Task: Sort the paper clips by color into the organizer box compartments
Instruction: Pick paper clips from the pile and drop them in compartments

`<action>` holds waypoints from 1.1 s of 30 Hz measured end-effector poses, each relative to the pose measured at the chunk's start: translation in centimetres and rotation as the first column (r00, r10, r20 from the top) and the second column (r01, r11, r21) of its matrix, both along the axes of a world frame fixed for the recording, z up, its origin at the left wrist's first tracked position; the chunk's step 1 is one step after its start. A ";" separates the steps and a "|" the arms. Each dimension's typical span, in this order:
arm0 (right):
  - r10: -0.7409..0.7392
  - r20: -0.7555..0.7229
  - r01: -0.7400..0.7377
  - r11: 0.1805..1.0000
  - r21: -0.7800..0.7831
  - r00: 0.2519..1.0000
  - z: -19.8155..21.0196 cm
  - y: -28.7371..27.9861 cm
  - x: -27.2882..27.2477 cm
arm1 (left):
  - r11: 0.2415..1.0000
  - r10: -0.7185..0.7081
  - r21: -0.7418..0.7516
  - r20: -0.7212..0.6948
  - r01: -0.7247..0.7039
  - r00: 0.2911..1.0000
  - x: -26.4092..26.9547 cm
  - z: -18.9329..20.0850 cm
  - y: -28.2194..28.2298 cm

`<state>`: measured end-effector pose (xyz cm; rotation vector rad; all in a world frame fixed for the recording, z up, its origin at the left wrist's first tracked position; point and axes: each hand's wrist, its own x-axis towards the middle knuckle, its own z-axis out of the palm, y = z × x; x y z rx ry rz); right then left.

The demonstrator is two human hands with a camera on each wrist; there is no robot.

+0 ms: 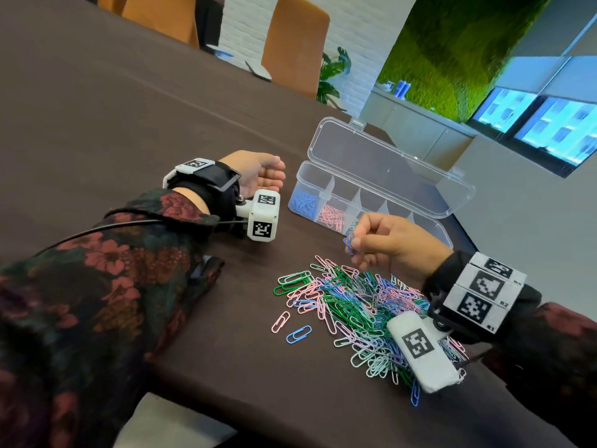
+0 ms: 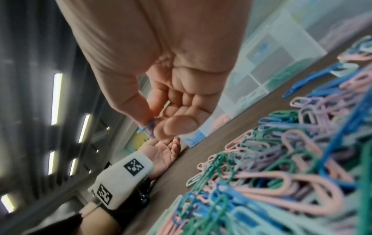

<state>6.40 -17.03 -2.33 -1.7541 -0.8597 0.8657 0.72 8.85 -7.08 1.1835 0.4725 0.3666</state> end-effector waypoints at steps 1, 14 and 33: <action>-0.029 -0.078 0.032 0.999 0.035 0.997 -0.1 0.0 0.1 | 1.000 0.000 0.000 0.001 0.000 1.000 0.0 0.0 0.0; 0.316 -0.132 -0.321 0.947 -0.023 0.940 0.2 0.5 -1.9 | 1.000 -0.003 0.003 -0.008 0.003 1.000 -0.1 0.1 -0.2; 0.215 -0.085 -0.219 0.975 -0.038 0.973 -0.5 1.4 -2.8 | 1.000 0.007 0.002 -0.001 -0.007 1.000 -0.1 0.1 -0.3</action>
